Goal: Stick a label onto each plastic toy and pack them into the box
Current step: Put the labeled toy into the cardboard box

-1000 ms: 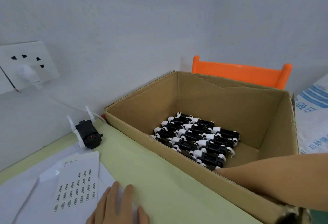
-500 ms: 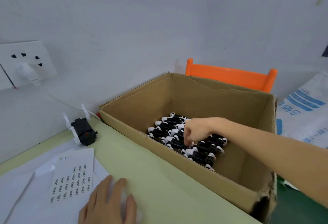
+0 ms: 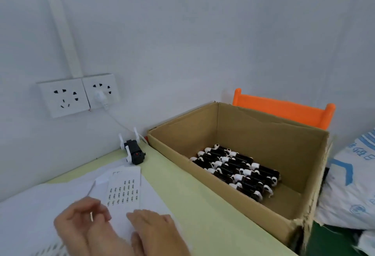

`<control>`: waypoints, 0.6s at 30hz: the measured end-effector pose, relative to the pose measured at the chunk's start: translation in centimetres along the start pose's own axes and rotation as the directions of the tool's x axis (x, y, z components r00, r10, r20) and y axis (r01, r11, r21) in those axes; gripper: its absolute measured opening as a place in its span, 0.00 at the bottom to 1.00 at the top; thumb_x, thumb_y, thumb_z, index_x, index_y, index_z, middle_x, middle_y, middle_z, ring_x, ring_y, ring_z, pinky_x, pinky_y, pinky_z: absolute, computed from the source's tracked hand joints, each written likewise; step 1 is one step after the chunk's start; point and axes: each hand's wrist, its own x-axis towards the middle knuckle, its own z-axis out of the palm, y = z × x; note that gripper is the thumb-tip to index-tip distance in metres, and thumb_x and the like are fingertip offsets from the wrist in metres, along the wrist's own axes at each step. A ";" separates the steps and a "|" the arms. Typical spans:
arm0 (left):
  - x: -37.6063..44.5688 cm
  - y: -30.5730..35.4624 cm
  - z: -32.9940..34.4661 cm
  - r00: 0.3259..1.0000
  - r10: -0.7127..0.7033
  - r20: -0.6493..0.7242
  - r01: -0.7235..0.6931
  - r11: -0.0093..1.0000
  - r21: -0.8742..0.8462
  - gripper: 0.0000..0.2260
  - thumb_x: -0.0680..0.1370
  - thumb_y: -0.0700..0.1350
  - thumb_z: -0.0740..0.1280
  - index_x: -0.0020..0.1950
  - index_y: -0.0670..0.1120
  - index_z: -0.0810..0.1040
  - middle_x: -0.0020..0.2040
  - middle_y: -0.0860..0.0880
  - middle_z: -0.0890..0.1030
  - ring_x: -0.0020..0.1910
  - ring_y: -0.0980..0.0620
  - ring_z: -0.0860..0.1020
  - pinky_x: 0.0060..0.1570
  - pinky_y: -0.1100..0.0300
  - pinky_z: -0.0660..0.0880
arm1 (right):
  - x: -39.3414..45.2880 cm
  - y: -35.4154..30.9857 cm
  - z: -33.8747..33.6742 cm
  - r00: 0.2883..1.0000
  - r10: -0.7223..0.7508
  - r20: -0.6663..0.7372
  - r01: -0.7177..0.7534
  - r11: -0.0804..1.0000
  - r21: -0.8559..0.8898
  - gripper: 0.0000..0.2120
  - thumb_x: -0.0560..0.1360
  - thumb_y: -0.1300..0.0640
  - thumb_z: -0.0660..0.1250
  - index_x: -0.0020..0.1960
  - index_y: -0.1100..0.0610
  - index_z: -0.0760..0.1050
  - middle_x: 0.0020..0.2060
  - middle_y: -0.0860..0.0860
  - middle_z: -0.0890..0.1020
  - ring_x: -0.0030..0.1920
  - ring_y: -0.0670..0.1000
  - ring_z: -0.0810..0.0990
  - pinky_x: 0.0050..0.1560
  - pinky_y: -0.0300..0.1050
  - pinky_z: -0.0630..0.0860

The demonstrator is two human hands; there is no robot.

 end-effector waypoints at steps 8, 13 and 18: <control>5.1 7.0 -4.5 0.829 0.059 0.556 -0.392 0.770 0.504 0.11 0.74 0.41 0.58 0.46 0.56 0.76 0.48 0.58 0.79 0.47 0.58 0.77 0.39 0.66 0.71 | -1.6 -0.4 0.5 0.999 -0.038 -0.027 0.032 0.983 -0.183 0.16 0.64 0.46 0.69 0.52 0.37 0.82 0.56 0.34 0.81 0.59 0.36 0.79 0.56 0.31 0.72; 8.5 8.7 -14.8 0.720 -0.508 0.473 -0.521 0.054 0.852 0.16 0.83 0.52 0.58 0.70 0.61 0.64 0.76 0.58 0.60 0.74 0.55 0.60 0.69 0.61 0.63 | -1.0 1.0 0.9 0.998 -0.047 -0.041 0.039 0.986 -0.163 0.22 0.81 0.52 0.53 0.74 0.40 0.66 0.75 0.35 0.61 0.76 0.36 0.53 0.72 0.36 0.50; 10.0 11.9 -24.9 0.825 -0.547 0.146 -0.290 -0.187 0.939 0.23 0.85 0.55 0.52 0.80 0.55 0.53 0.82 0.53 0.48 0.81 0.51 0.48 0.76 0.57 0.55 | -0.7 0.5 1.0 1.000 -0.006 -0.026 0.002 0.988 -0.156 0.19 0.80 0.56 0.60 0.68 0.40 0.72 0.71 0.35 0.68 0.75 0.38 0.61 0.74 0.39 0.56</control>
